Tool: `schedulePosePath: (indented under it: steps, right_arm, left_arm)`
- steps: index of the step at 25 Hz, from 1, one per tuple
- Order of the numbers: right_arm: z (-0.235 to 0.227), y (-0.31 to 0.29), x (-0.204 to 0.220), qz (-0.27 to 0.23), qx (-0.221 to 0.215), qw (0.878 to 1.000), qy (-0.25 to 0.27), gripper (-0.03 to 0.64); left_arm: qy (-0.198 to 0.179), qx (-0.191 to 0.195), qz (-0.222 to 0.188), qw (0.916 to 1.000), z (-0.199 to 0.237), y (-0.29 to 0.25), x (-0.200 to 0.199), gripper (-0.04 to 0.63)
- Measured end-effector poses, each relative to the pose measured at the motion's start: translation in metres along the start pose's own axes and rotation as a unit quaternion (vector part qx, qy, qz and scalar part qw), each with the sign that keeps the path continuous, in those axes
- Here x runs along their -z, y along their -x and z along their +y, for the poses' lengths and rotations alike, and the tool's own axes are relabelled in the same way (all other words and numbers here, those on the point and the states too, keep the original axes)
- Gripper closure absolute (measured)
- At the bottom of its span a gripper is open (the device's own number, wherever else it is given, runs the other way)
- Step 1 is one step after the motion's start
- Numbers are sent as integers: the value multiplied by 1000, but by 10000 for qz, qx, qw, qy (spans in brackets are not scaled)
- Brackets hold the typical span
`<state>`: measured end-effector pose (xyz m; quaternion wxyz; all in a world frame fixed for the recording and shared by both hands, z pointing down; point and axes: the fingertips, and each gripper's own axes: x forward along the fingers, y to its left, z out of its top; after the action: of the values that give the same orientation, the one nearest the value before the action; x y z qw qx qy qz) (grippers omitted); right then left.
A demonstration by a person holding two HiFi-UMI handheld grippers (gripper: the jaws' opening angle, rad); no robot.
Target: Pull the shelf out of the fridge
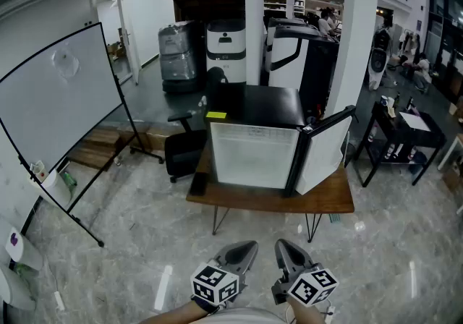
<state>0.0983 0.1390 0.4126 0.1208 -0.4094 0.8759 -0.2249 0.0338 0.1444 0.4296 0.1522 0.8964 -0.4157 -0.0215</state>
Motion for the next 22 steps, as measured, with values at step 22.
schedulePosePath:
  steps: [22]
  right_arm:
    - [-1,9,-10,-216,-550,9977,-318,595]
  left_arm:
    - [-43,-301,-155,9994,-7,-1,0,588]
